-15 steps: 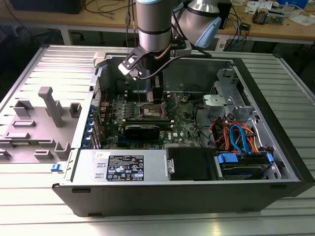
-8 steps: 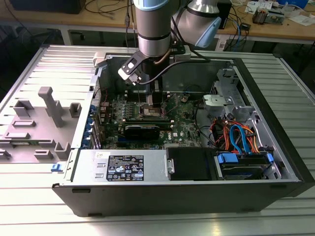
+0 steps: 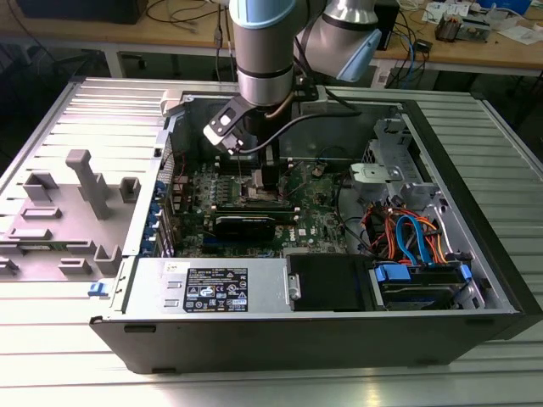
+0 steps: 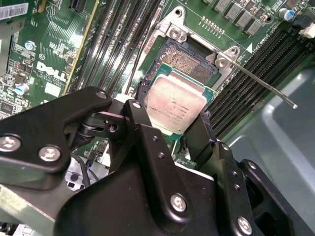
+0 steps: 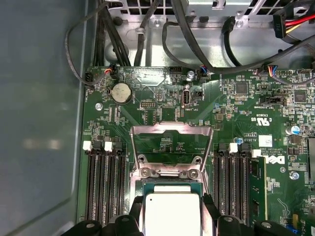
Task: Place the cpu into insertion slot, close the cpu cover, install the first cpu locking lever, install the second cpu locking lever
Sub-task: 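Place the cpu into insertion slot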
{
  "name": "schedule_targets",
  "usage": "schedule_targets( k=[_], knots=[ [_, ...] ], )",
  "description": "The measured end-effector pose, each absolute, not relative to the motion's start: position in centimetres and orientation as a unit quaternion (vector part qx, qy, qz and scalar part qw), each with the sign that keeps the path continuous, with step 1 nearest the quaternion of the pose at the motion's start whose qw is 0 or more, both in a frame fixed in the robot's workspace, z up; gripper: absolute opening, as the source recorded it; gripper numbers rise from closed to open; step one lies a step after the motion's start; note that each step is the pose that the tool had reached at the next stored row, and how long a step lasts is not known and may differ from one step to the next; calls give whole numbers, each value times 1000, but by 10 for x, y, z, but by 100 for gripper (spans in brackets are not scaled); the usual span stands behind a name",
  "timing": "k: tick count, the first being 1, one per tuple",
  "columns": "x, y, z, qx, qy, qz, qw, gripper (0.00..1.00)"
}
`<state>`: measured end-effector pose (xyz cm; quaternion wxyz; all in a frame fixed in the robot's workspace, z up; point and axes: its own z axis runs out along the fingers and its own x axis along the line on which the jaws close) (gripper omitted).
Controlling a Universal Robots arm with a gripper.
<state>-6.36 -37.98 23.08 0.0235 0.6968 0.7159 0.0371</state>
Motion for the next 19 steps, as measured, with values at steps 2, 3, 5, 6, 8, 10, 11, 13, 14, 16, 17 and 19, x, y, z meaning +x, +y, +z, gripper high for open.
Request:
schedule_targets(
  k=[2,3,5,6,8,10,11,13,14,16,17,19],
  knots=[
    [-64,-380,230,697,716,37,23,55],
    [-64,-380,230,697,716,37,23,55],
    [-64,-380,230,697,716,37,23,55],
    [-64,-380,230,697,716,37,23,55],
    [-64,-380,230,697,716,37,23,55],
    [-64,-380,230,697,716,37,23,55],
    [-64,-380,230,697,716,37,23,55],
    [-64,-380,230,697,716,37,23,55],
    [-64,-380,230,697,716,37,23,55],
    [-64,-380,226,697,716,37,23,55],
    [-64,-380,226,697,716,37,23,55],
    [-64,-380,224,697,716,37,23,55]
  ],
)
